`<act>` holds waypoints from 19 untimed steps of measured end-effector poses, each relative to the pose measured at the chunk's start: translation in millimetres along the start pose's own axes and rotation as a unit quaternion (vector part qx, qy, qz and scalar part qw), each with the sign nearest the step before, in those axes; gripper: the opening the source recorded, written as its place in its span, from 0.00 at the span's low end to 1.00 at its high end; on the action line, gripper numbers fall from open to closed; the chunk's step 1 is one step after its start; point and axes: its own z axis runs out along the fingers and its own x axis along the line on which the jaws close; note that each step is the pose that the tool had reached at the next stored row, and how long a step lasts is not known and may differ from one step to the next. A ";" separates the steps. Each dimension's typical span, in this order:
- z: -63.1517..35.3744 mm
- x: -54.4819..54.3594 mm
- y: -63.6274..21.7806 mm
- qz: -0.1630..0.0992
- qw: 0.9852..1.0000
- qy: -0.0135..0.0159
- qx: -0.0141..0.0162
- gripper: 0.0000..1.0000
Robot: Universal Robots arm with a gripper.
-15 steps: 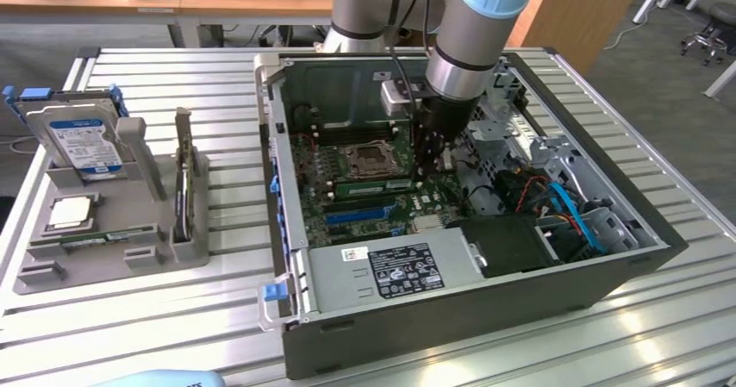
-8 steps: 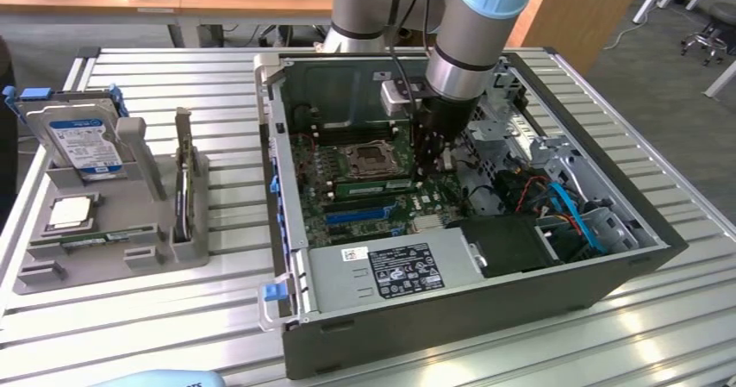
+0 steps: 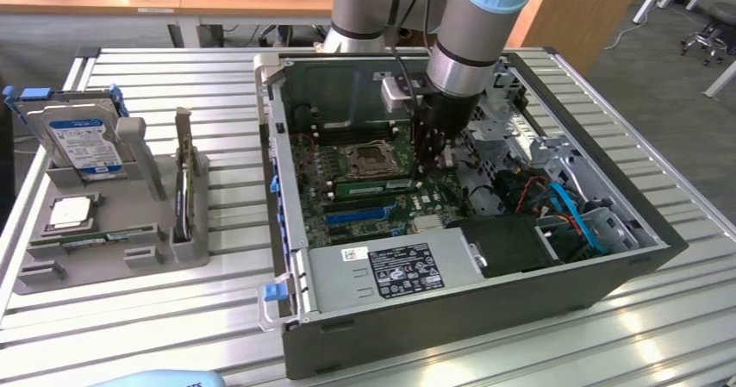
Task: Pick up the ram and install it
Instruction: 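Press down the ram until it locks into place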
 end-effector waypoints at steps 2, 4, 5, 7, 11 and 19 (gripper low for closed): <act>-3.6 -0.1 0.0 0.000 1.000 0.000 0.000 0.10; -7.6 -0.1 0.1 0.000 1.000 0.000 0.000 0.10; -9.4 -0.1 0.2 0.000 1.000 0.000 0.000 0.10; -13.0 -0.2 0.2 0.000 1.000 0.000 0.000 0.10; -19.2 -0.3 0.4 0.000 1.000 0.000 0.000 0.10; -28.6 -0.5 0.5 0.000 1.000 0.000 0.000 0.10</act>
